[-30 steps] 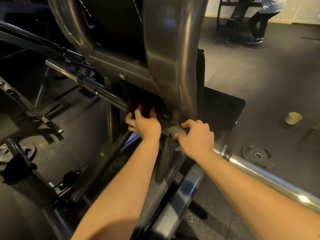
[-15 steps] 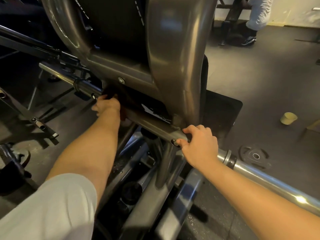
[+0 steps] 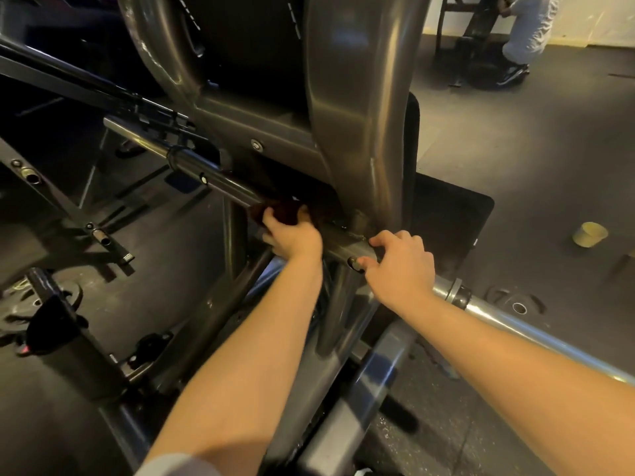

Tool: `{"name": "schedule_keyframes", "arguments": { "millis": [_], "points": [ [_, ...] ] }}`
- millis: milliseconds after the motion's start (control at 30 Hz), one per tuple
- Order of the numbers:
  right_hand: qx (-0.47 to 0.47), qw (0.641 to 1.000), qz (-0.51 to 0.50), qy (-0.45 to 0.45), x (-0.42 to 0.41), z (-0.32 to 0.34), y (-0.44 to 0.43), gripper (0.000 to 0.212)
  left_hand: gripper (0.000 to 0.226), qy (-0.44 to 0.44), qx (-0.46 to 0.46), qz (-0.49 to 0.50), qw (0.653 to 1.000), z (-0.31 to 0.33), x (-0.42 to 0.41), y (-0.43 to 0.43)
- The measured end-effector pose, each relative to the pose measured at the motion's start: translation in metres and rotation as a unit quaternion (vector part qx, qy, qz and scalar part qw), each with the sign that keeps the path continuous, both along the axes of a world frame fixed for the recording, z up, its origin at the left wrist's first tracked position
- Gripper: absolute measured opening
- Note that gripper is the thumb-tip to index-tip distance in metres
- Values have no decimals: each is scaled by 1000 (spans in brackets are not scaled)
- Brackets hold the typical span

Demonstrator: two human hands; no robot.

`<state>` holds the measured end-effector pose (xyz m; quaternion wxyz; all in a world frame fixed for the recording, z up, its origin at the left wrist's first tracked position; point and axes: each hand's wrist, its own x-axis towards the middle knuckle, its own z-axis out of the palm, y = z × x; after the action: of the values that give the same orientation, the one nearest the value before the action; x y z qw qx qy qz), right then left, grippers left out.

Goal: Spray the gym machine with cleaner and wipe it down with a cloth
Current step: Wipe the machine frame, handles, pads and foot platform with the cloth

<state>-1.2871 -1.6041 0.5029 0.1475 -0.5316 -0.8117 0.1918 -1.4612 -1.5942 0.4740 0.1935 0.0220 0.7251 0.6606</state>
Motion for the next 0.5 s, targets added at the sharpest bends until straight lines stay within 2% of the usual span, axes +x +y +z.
{"name": "schedule_keyframes", "arguments": {
  "millis": [200, 367, 433, 500],
  "points": [
    [-4, 1000, -7, 3, 1, 6, -5, 42, 68, 49, 14, -66, 997, -15, 75, -23],
    [-50, 998, 7, 36, 5, 13, -5, 41, 59, 33, 7, -117, 993, -19, 73, -48],
    [-79, 992, -14, 97, 6, 17, -3, 52, 36, 20, 47, -104, 993, -16, 62, -58],
    [-101, 969, -76, 211, 7, 24, -2, 70, 23, 25, 103, -60, 993, 0, 47, -64]
  ]
}}
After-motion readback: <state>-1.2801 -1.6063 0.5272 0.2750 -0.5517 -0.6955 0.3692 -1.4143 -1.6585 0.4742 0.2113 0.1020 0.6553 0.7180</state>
